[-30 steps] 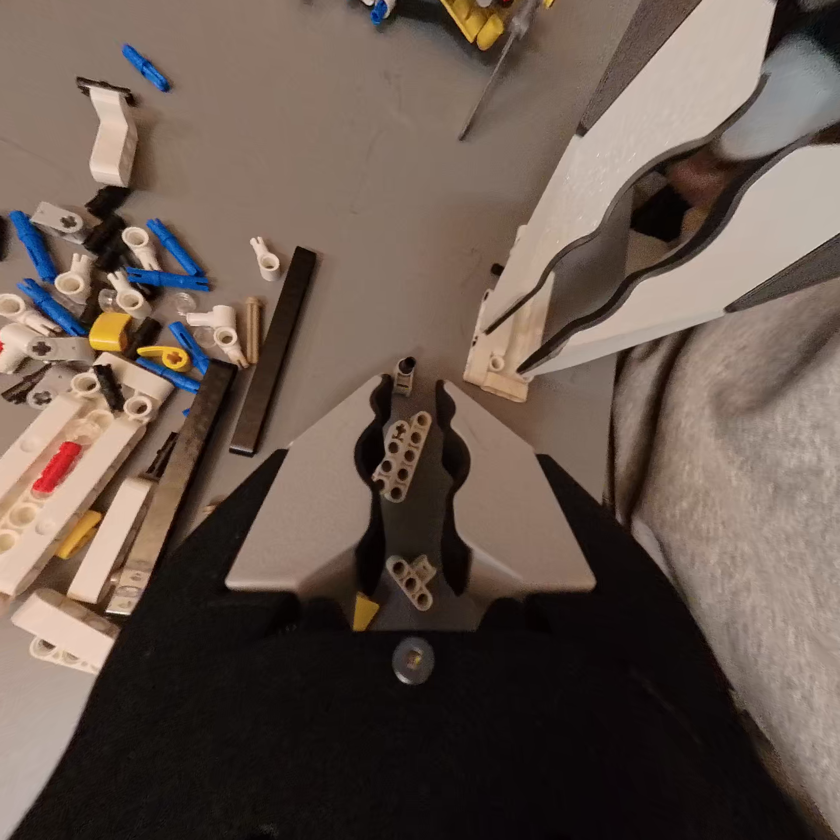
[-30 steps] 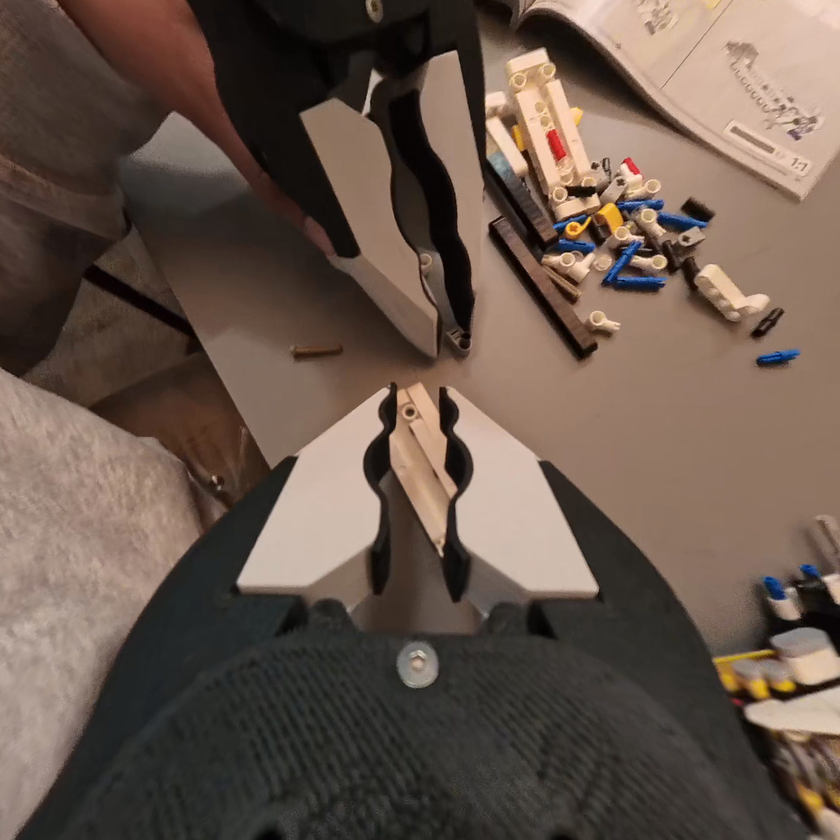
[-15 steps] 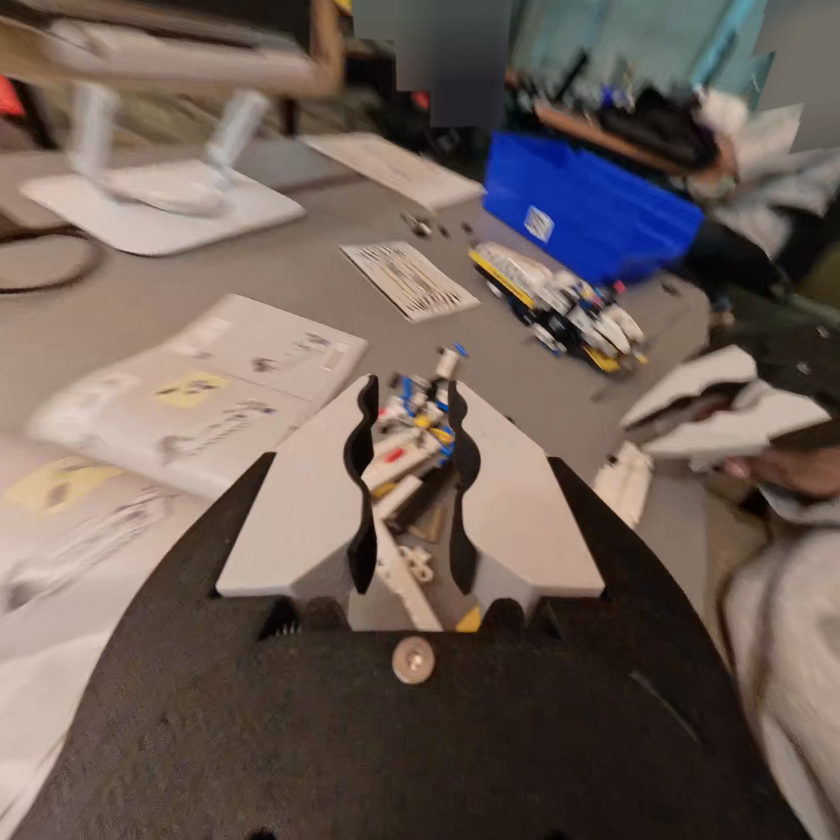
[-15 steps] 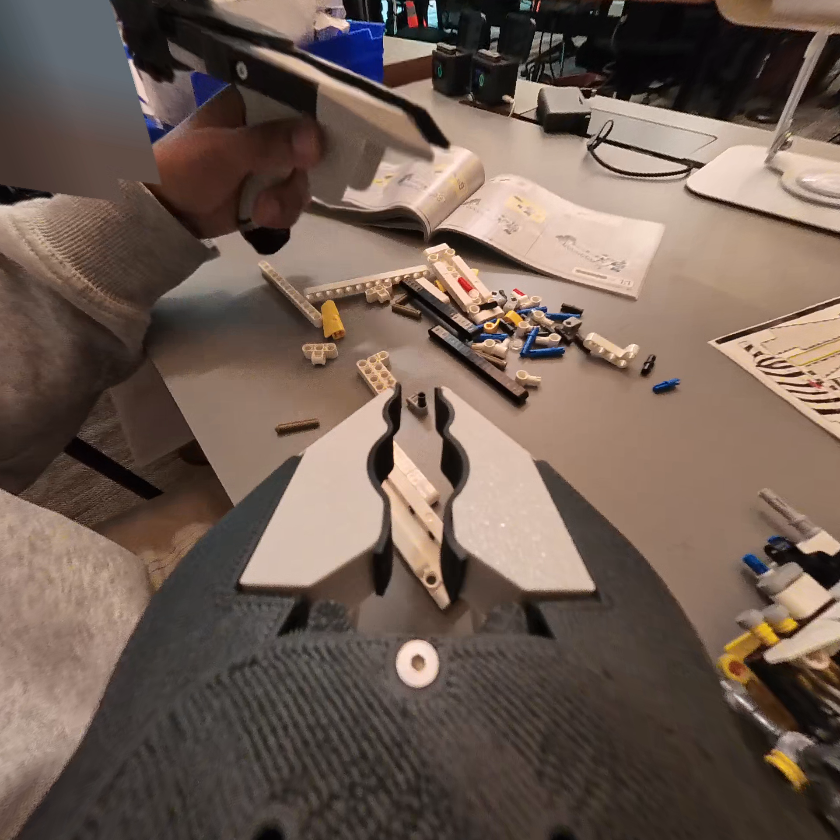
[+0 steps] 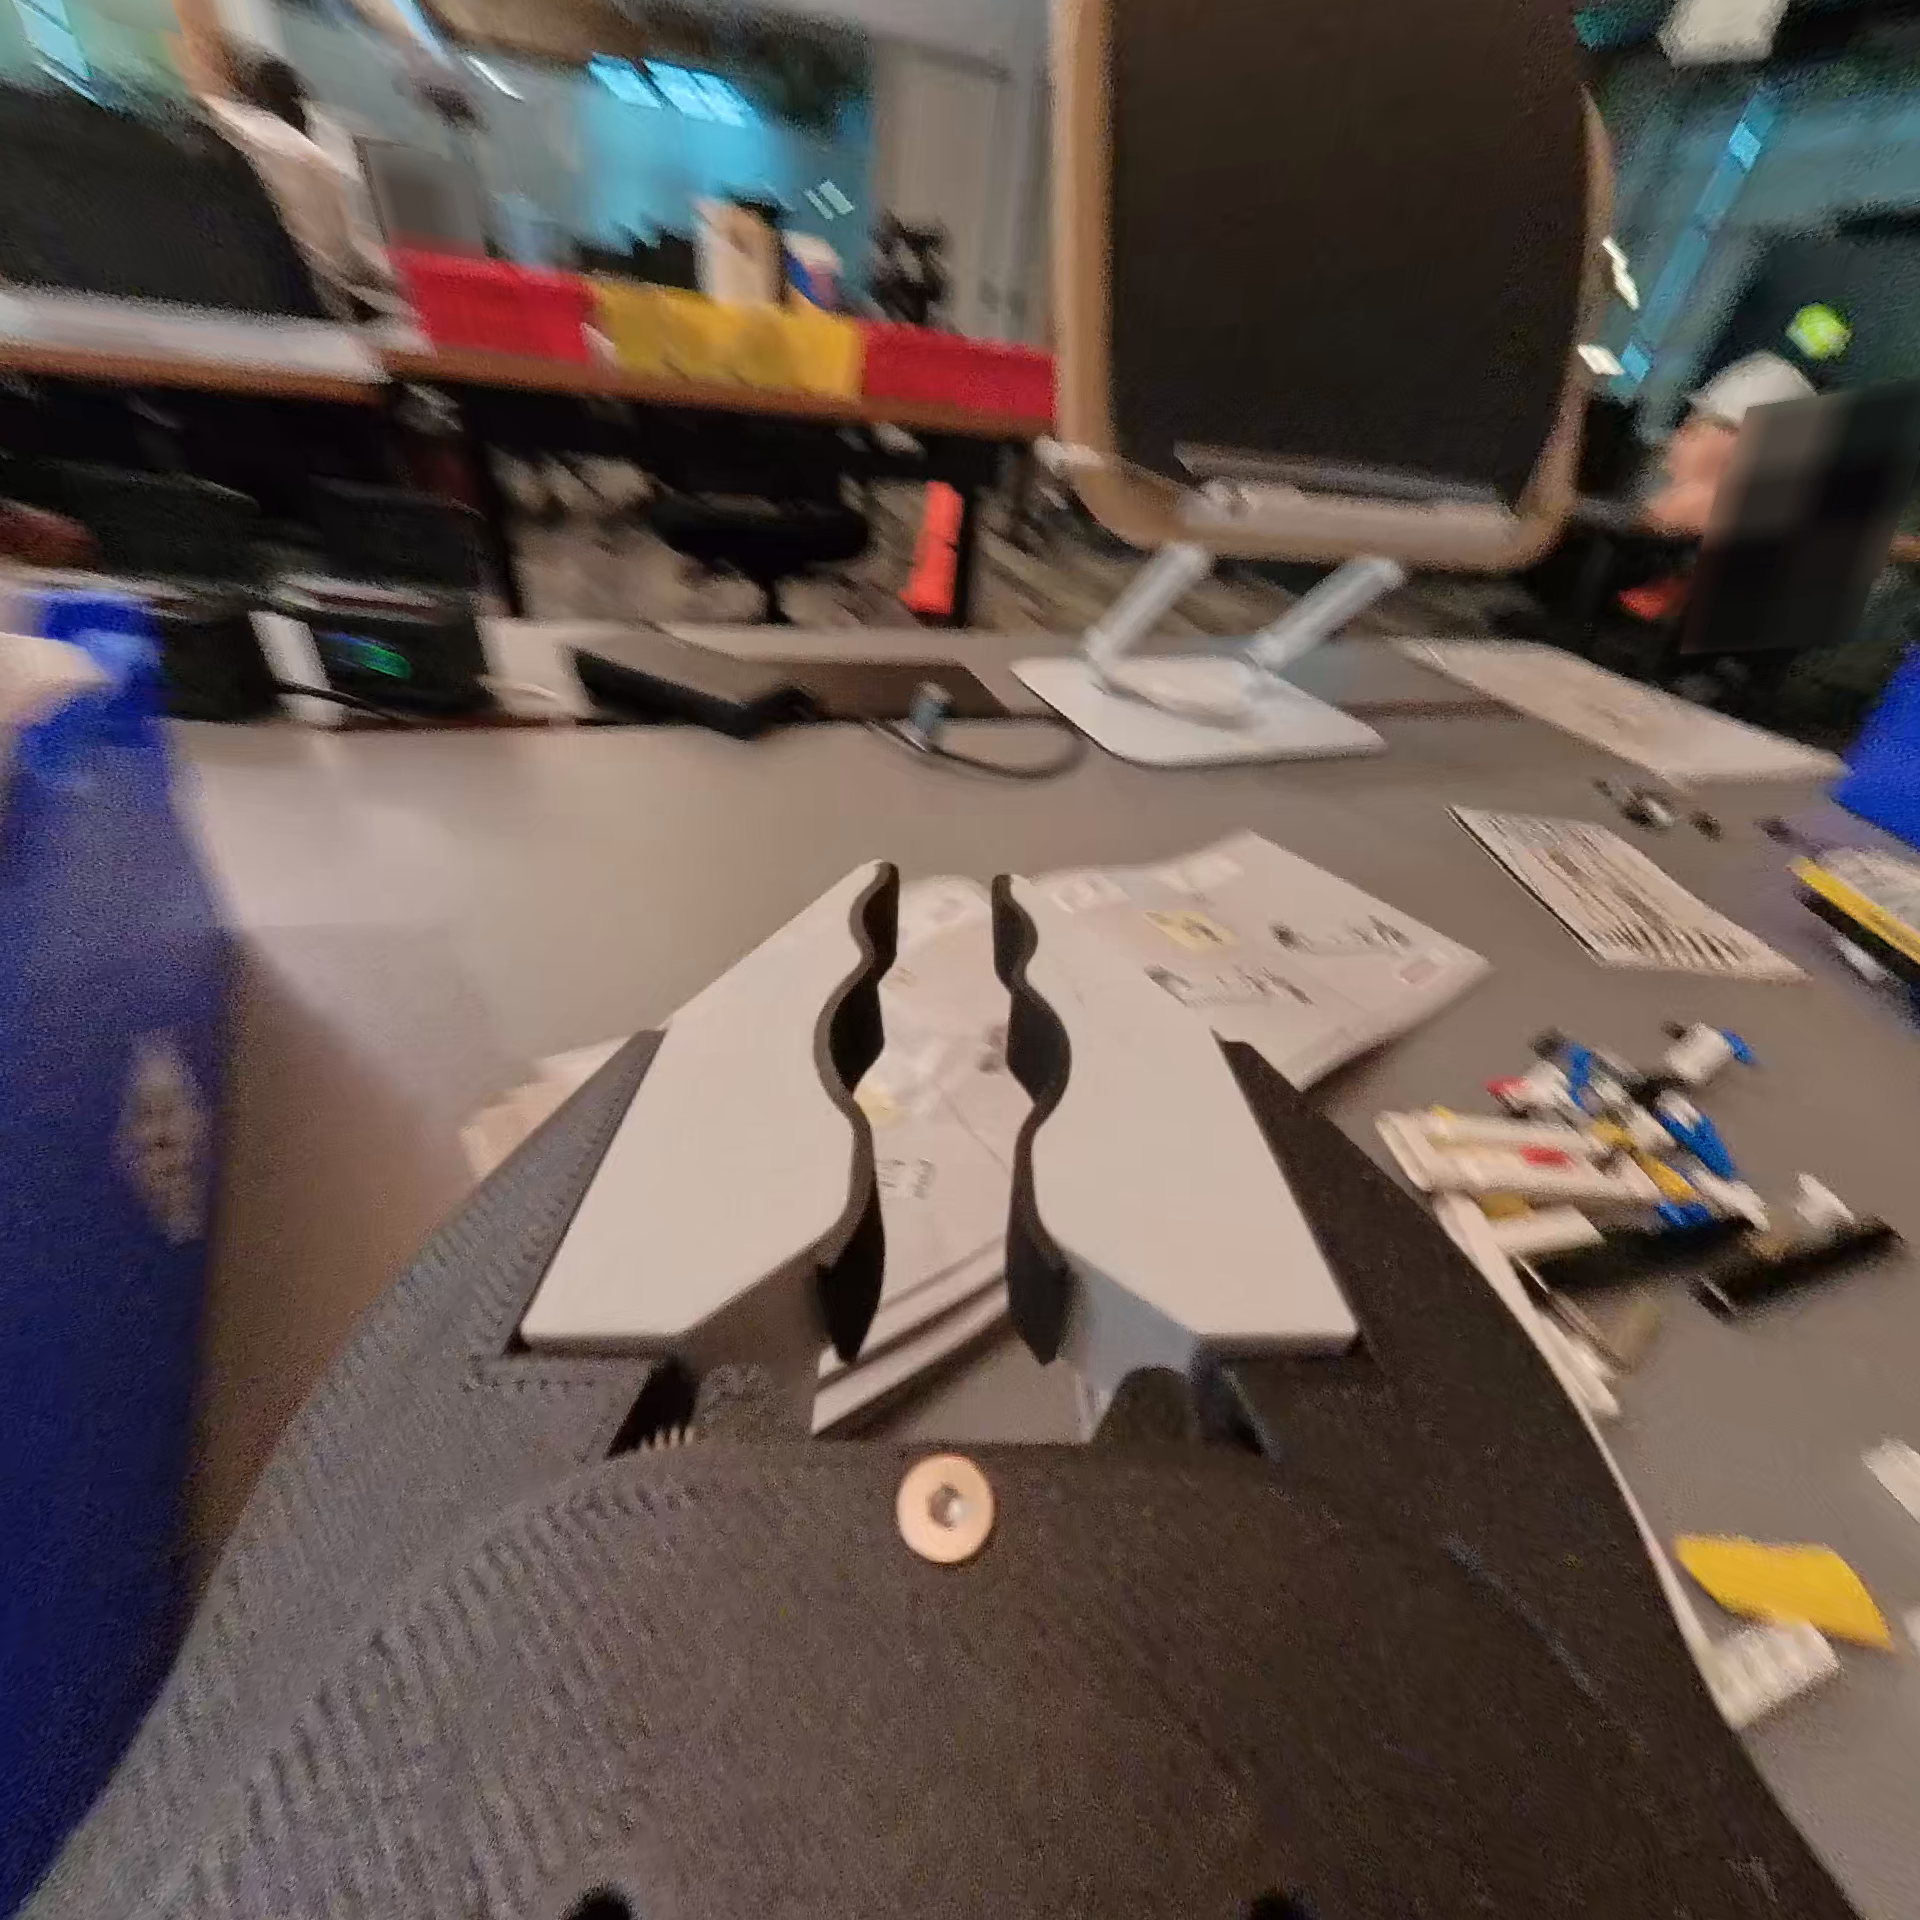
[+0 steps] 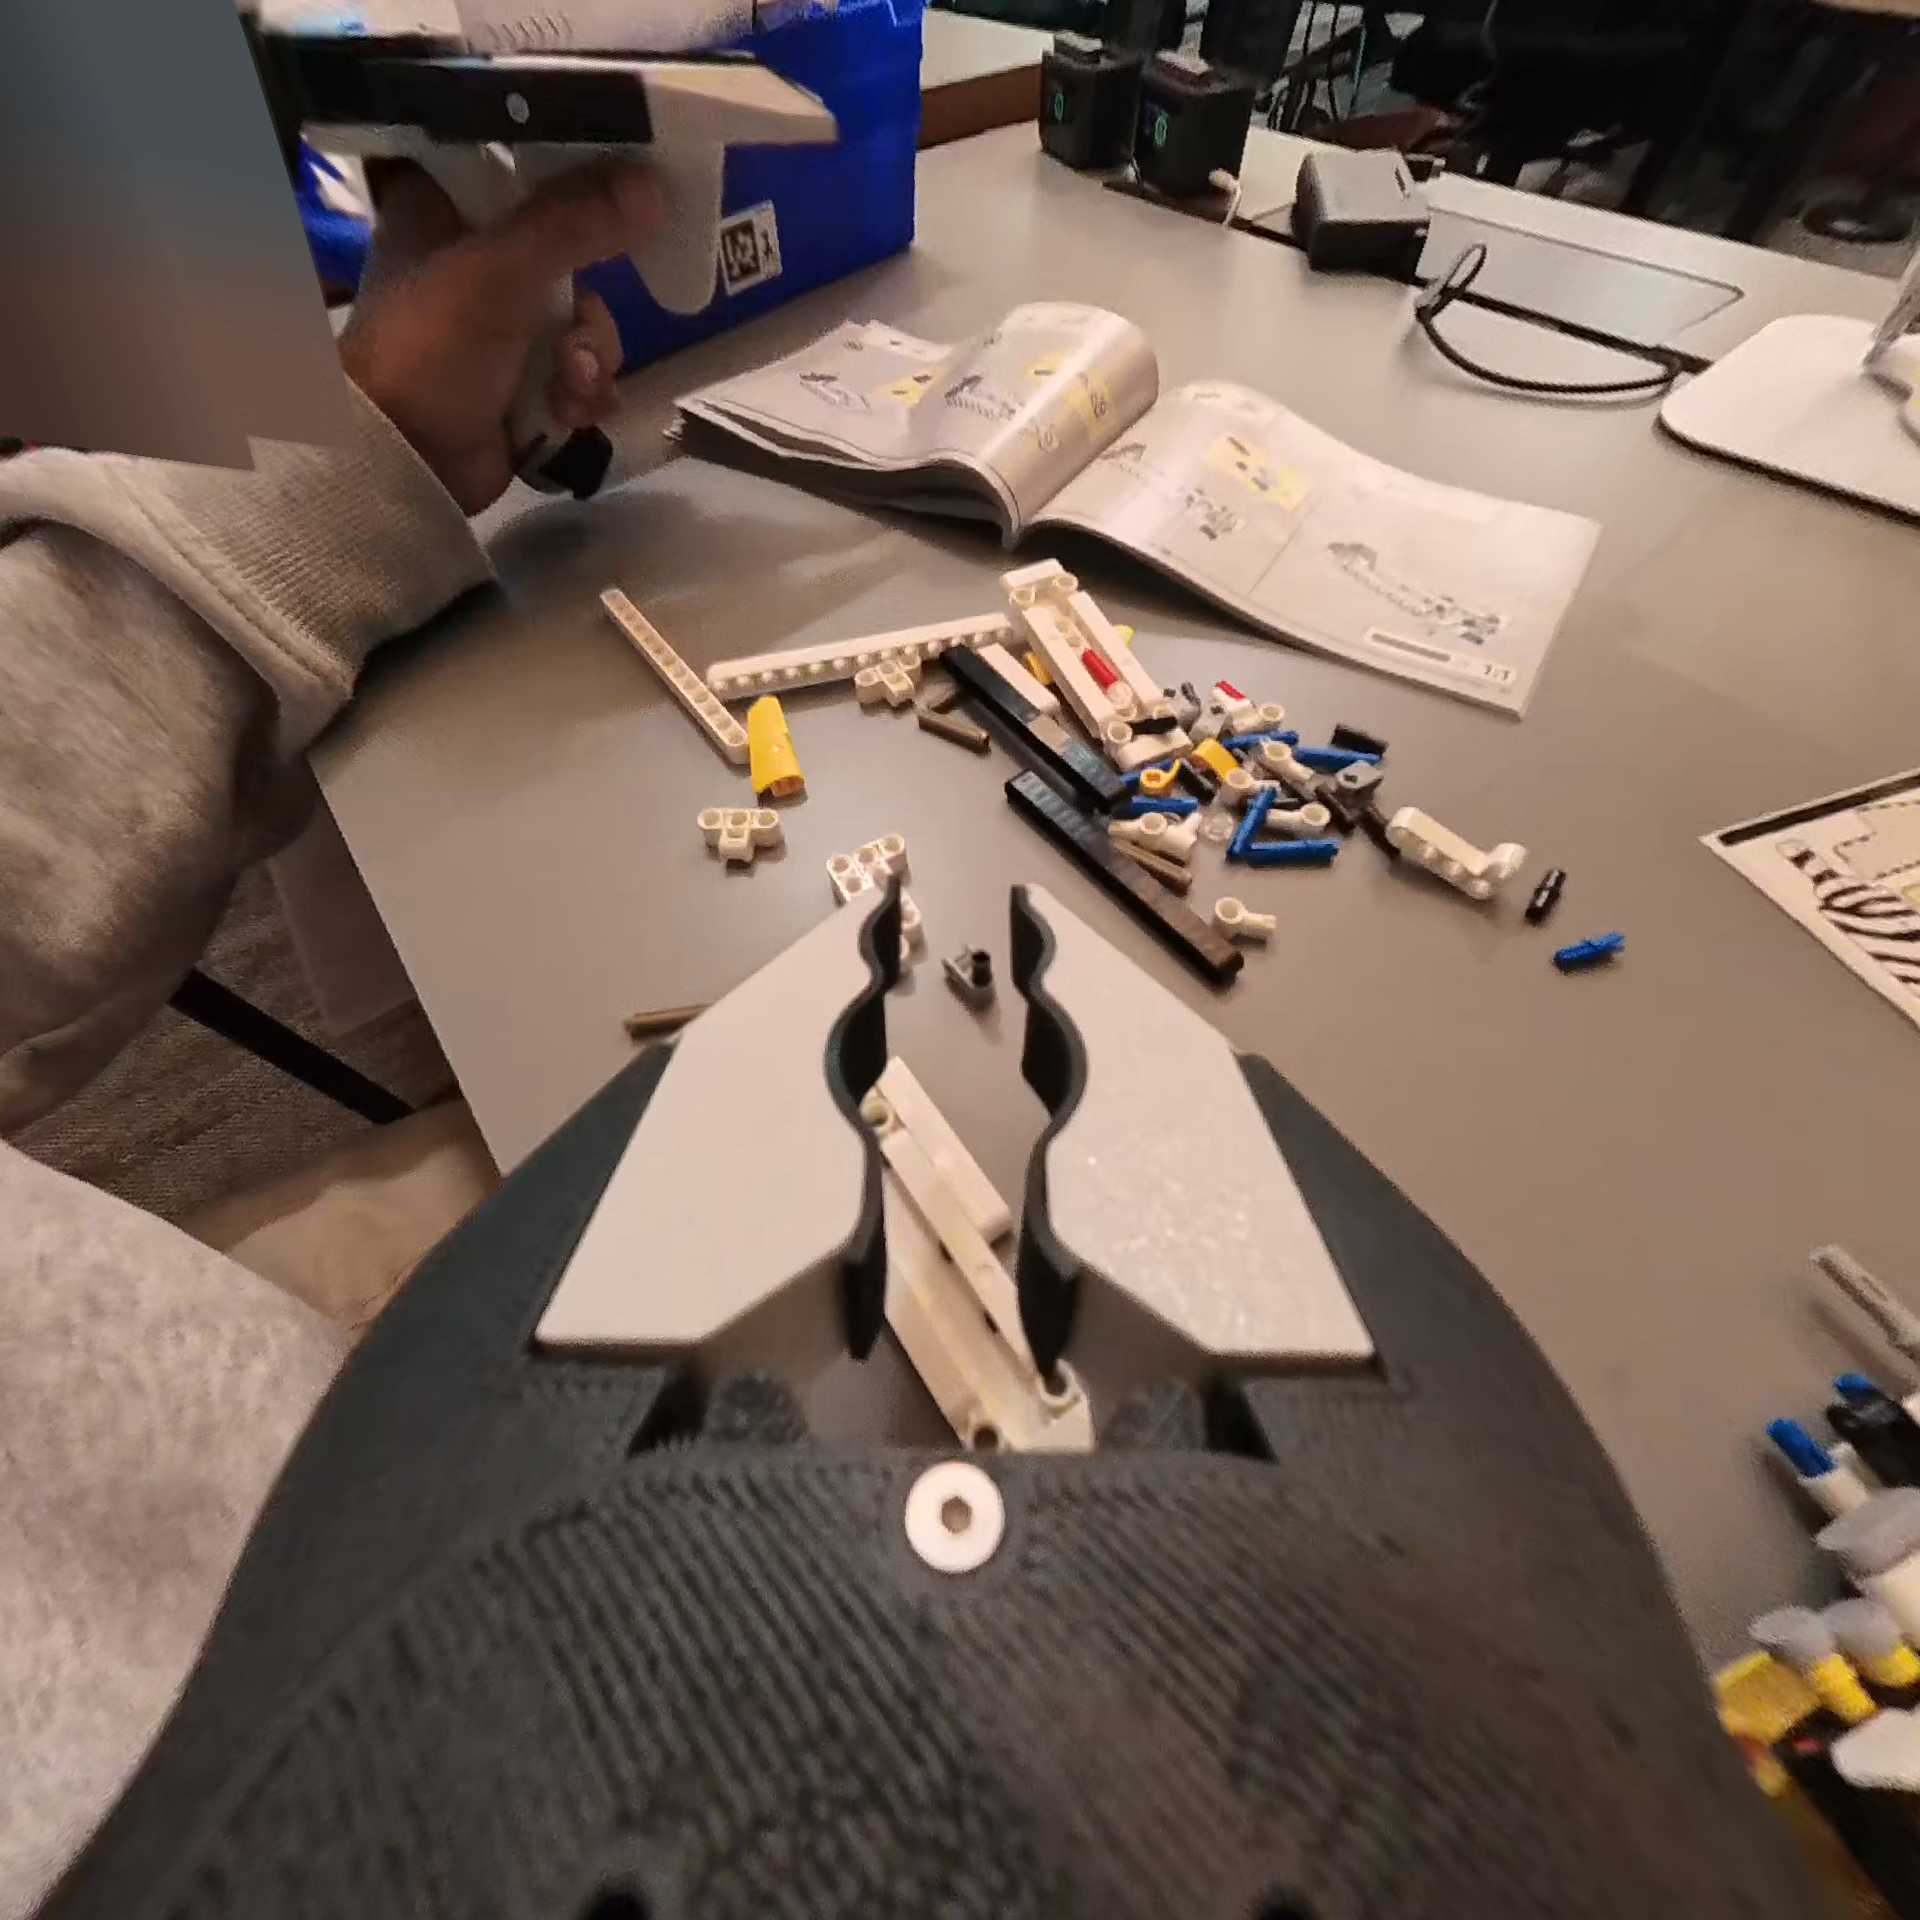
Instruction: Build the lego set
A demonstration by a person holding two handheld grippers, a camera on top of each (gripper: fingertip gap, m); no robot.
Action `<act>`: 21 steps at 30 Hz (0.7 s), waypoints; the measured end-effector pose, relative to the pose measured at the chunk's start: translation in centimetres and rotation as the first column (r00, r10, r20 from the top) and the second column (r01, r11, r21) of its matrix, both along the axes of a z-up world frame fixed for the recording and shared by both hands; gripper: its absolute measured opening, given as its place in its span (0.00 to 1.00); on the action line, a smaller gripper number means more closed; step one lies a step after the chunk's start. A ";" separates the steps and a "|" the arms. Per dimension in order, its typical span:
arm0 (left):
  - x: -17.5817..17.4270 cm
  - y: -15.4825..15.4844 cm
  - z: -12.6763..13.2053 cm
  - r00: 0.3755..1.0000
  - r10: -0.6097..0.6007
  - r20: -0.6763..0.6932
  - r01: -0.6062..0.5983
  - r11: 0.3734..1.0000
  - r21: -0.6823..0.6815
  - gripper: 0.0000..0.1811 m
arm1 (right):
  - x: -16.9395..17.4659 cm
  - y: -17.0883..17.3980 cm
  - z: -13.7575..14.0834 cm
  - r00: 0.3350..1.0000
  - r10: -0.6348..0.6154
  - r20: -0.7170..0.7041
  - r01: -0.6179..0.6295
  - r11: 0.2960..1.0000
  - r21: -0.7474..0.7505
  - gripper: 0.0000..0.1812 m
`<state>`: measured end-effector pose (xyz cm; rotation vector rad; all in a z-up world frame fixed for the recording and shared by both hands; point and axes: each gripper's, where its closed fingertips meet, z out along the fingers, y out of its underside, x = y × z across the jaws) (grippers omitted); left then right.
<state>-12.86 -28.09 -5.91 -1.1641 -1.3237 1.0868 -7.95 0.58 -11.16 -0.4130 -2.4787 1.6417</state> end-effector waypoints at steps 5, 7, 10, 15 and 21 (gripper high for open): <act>2.8 -5.3 1.8 0.962 0.241 -0.126 -0.227 0.967 0.120 0.00 | -1.7 0.4 0.1 0.989 -0.037 -0.140 0.042 0.998 0.036 0.07; 2.7 -5.4 1.6 0.962 0.246 -0.115 -0.231 0.964 0.131 0.00 | -2.2 0.6 0.4 0.983 -0.048 -0.177 0.053 0.998 0.018 0.06; 2.3 -4.8 1.5 0.966 0.237 -0.099 -0.231 0.970 0.071 0.00 | -2.5 0.8 1.0 0.977 -0.064 -0.202 0.058 0.998 -0.033 0.05; 2.0 -3.9 1.5 0.968 0.230 -0.097 -0.233 0.972 -0.016 0.00 | -2.4 1.2 2.6 0.953 -0.082 -0.290 0.047 0.991 -0.127 0.00; 2.1 -4.3 1.3 0.972 0.209 -0.105 -0.200 0.976 0.083 0.00 | -2.0 1.5 3.4 0.945 -0.077 -0.317 0.021 0.984 -0.175 0.00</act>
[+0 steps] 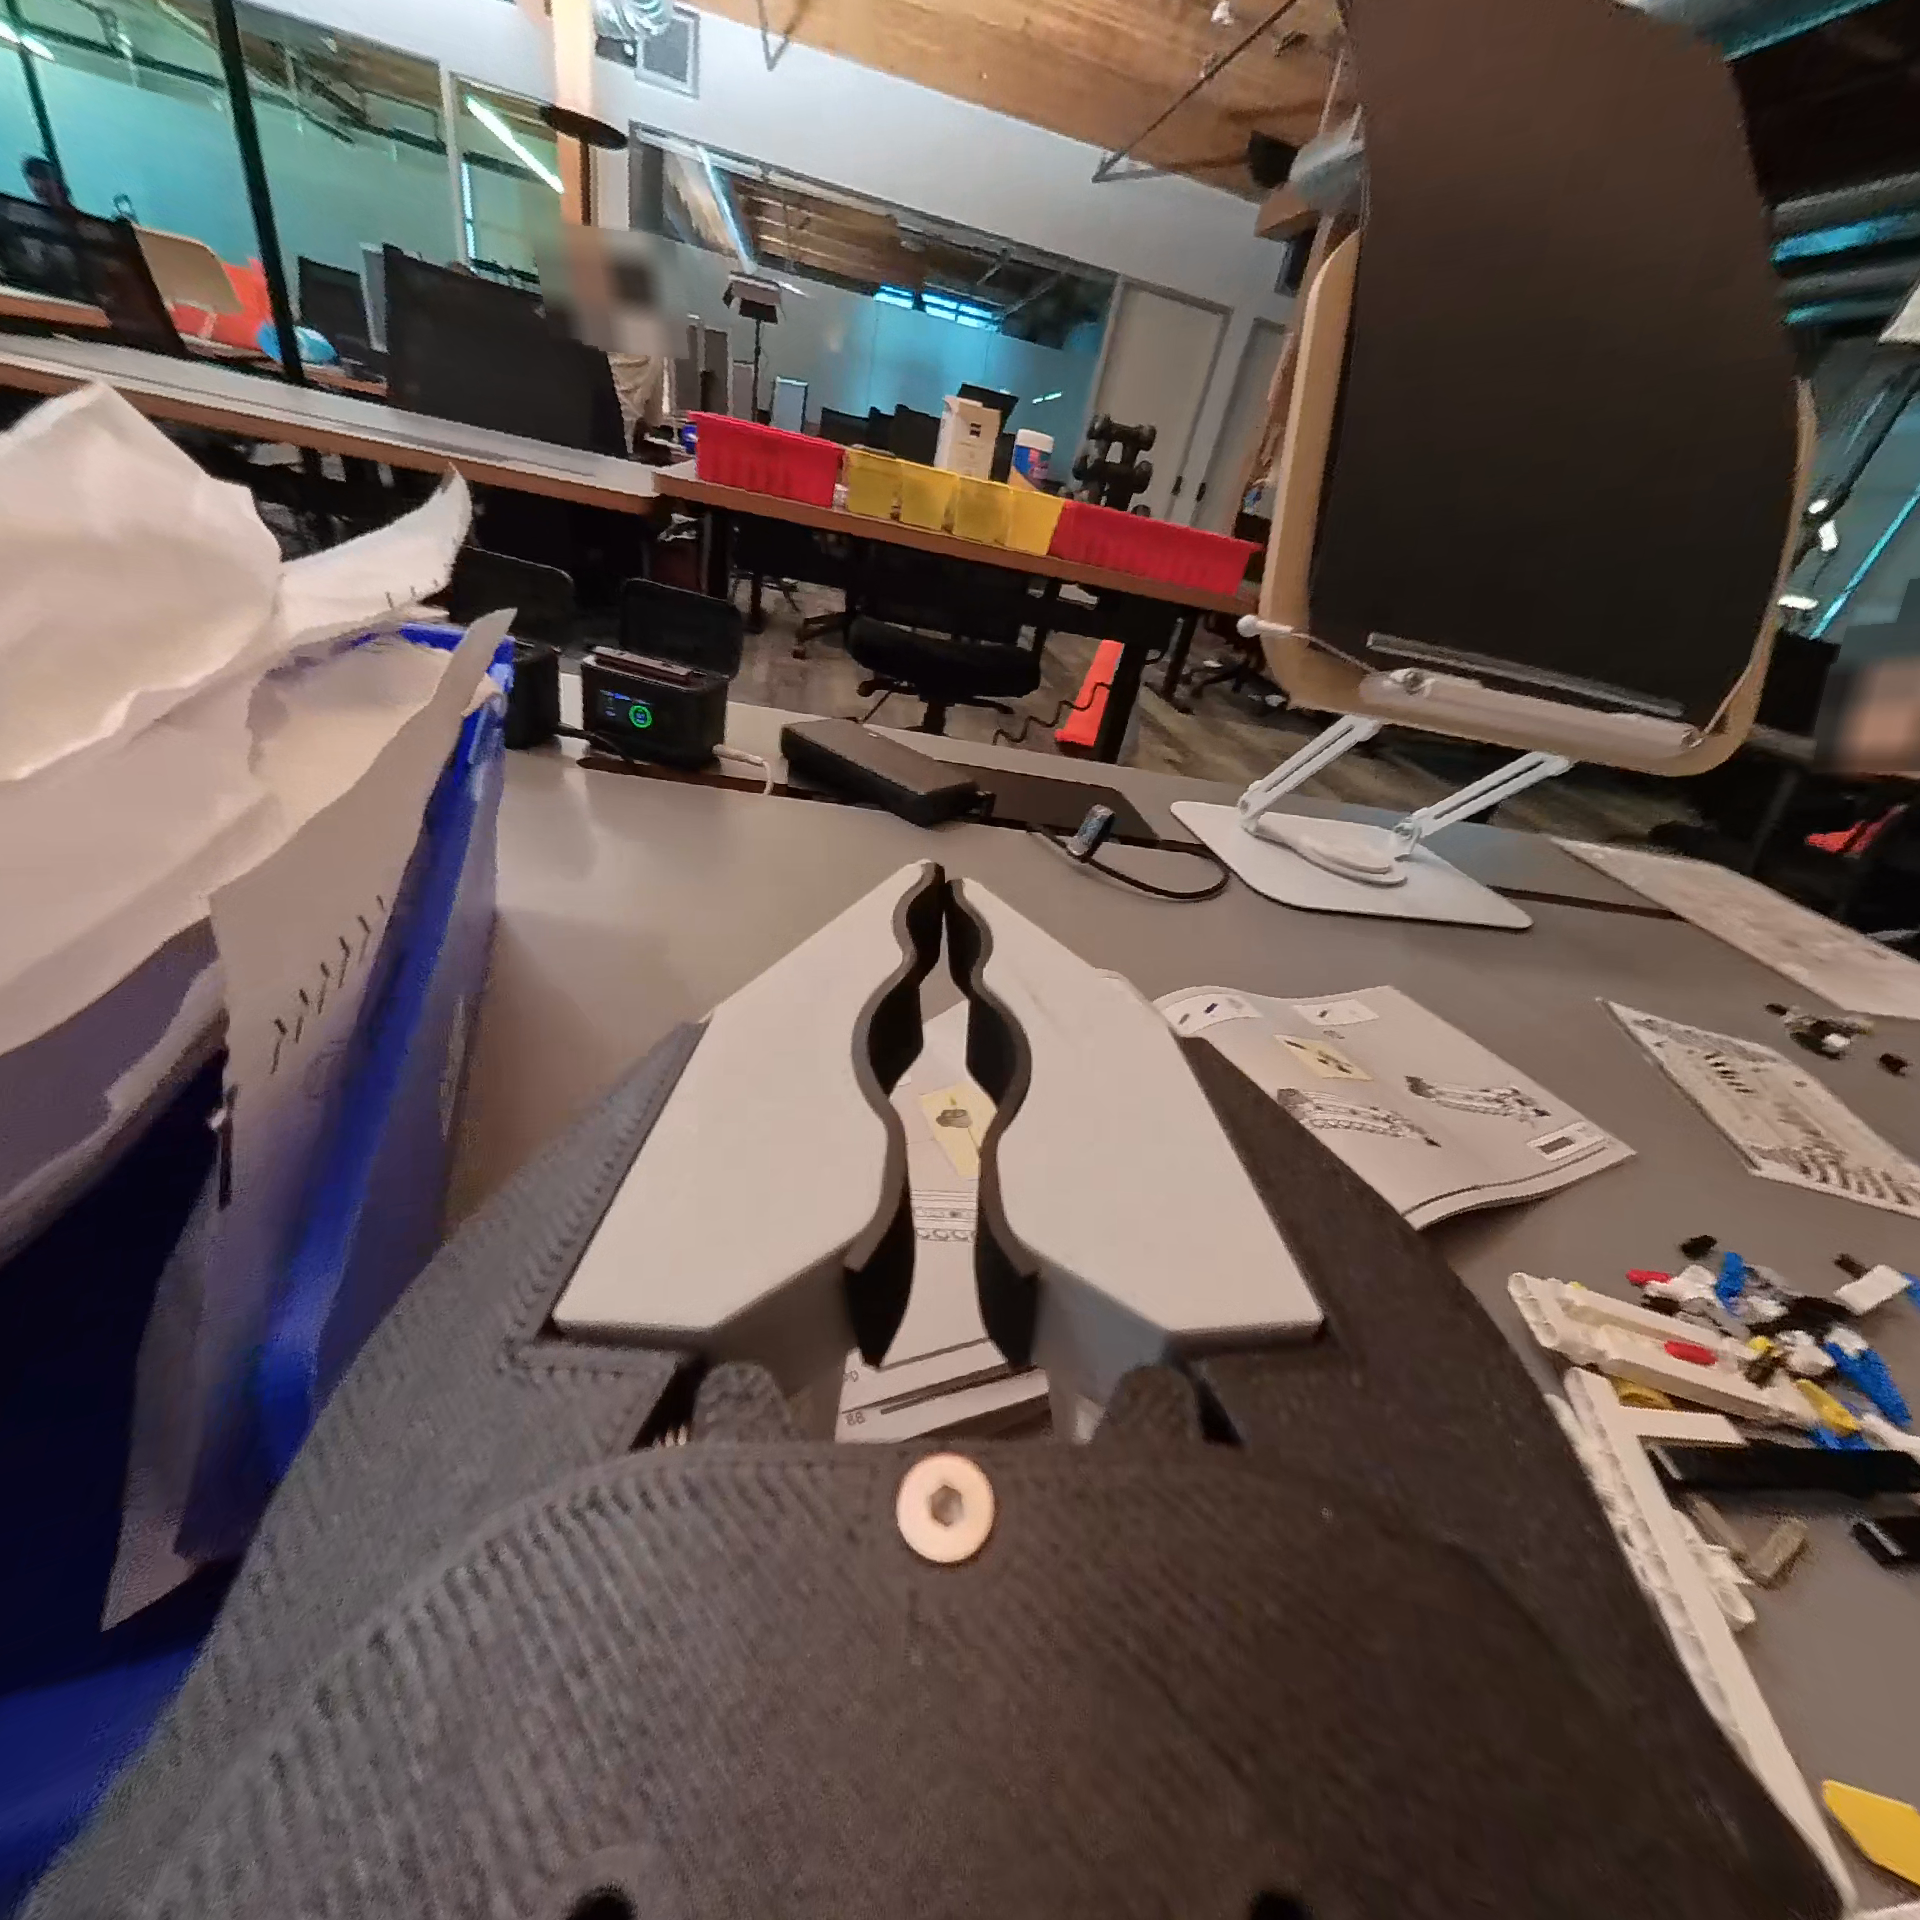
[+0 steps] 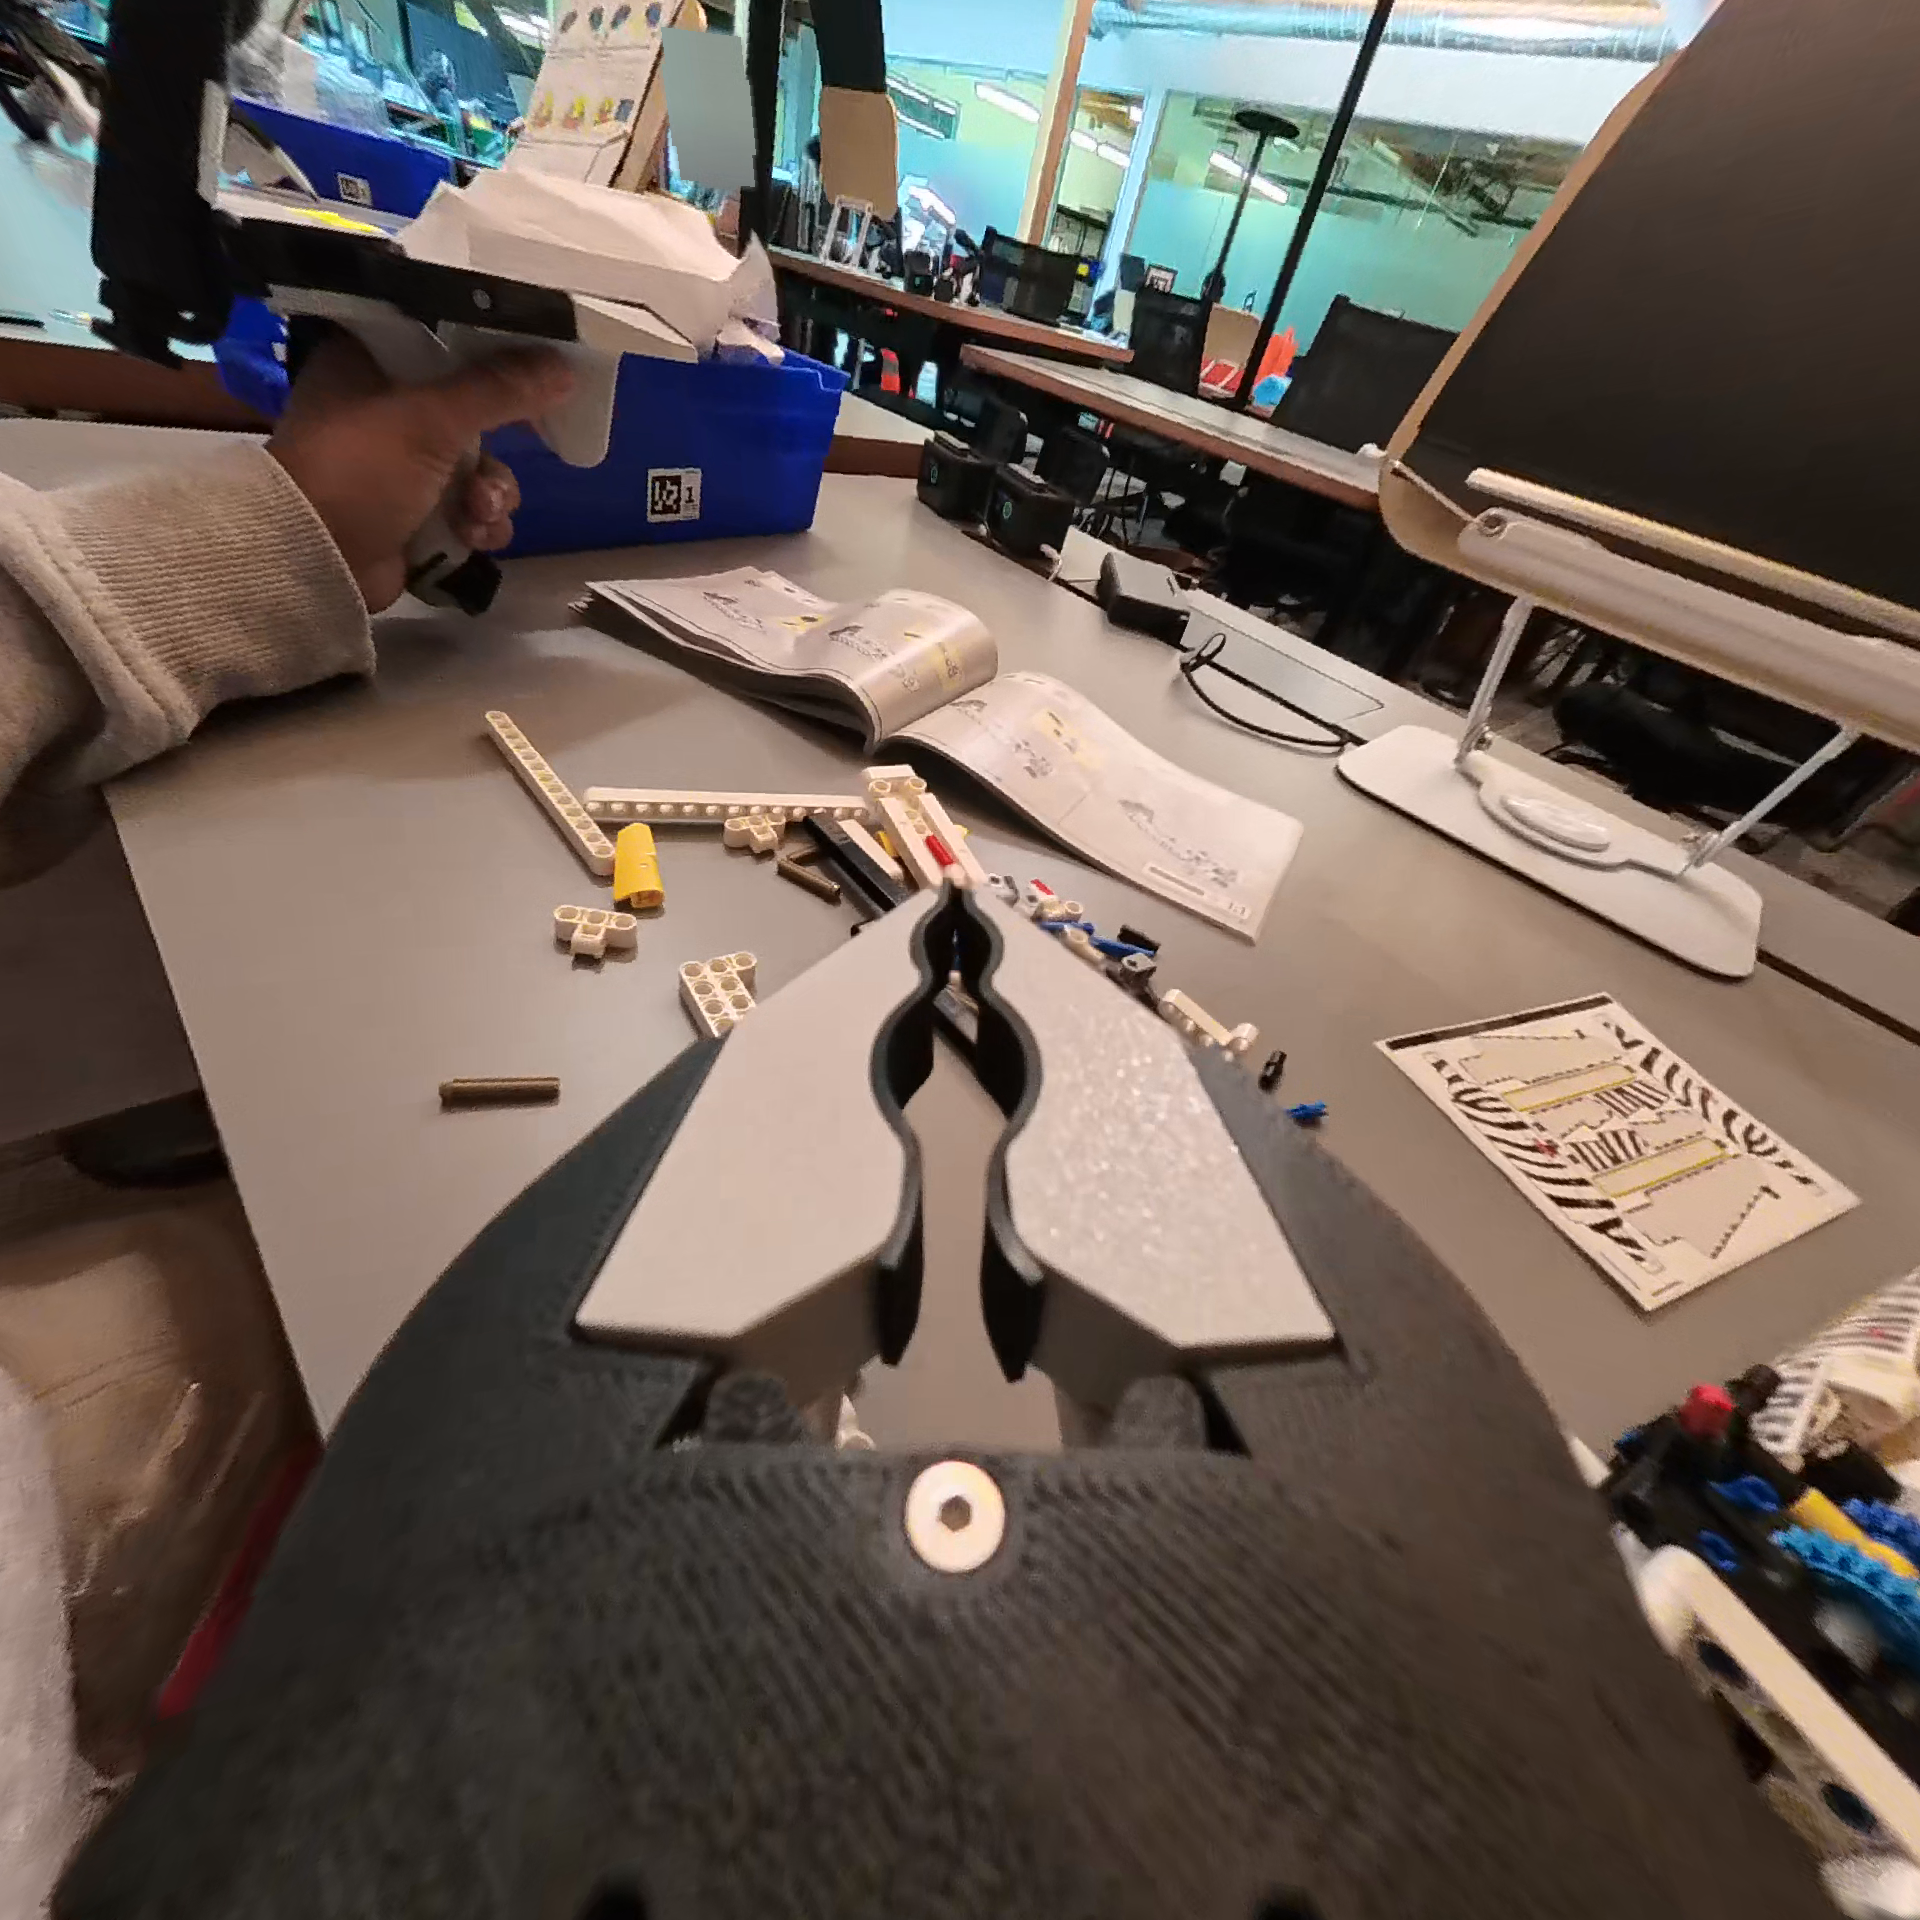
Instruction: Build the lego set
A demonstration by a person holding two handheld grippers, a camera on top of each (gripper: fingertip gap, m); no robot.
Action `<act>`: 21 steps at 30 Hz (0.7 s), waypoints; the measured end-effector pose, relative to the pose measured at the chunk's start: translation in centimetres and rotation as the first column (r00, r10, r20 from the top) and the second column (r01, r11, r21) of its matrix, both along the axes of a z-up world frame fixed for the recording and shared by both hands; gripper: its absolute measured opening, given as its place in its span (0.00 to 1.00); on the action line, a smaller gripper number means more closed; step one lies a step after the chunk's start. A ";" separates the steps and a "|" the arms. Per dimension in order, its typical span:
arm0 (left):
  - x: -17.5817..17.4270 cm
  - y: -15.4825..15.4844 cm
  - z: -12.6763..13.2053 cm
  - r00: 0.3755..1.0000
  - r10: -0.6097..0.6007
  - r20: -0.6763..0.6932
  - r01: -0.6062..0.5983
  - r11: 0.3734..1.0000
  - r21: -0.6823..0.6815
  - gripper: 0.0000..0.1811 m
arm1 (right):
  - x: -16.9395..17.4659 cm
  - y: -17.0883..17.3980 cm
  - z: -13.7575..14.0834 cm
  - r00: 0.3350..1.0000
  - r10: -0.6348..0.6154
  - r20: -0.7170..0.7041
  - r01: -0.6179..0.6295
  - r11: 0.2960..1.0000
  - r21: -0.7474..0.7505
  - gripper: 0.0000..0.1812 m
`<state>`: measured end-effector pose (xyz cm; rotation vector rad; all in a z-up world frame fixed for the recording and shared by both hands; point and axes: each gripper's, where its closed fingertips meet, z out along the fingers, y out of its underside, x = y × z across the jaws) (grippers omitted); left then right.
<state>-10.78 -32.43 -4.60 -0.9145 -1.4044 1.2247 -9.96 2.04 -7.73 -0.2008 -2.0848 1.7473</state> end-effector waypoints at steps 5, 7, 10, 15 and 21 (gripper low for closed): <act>0.0 0.0 -0.1 1.000 -0.015 -0.010 0.015 1.000 0.024 0.00 | -0.3 0.1 0.0 0.999 0.005 0.041 -0.004 1.000 -0.015 0.00; -0.1 0.1 -0.1 1.000 -0.020 -0.009 0.020 1.000 0.024 0.00 | -0.4 0.1 0.0 0.999 0.007 0.050 -0.006 1.000 -0.016 0.00; -0.3 0.4 -0.3 0.999 -0.043 -0.002 0.043 0.998 0.034 0.00 | -0.3 0.0 -0.1 0.999 0.009 0.051 -0.009 1.000 -0.009 0.00; -0.4 0.6 -0.3 0.999 -0.054 -0.007 0.054 0.998 0.034 0.00 | -0.2 -0.2 -0.4 0.999 0.010 0.034 -0.010 1.000 0.019 0.00; -0.5 0.8 -0.4 0.998 -0.069 -0.004 0.069 0.997 0.041 0.00 | -0.4 0.0 -0.1 0.998 0.010 0.057 -0.009 1.000 -0.014 0.00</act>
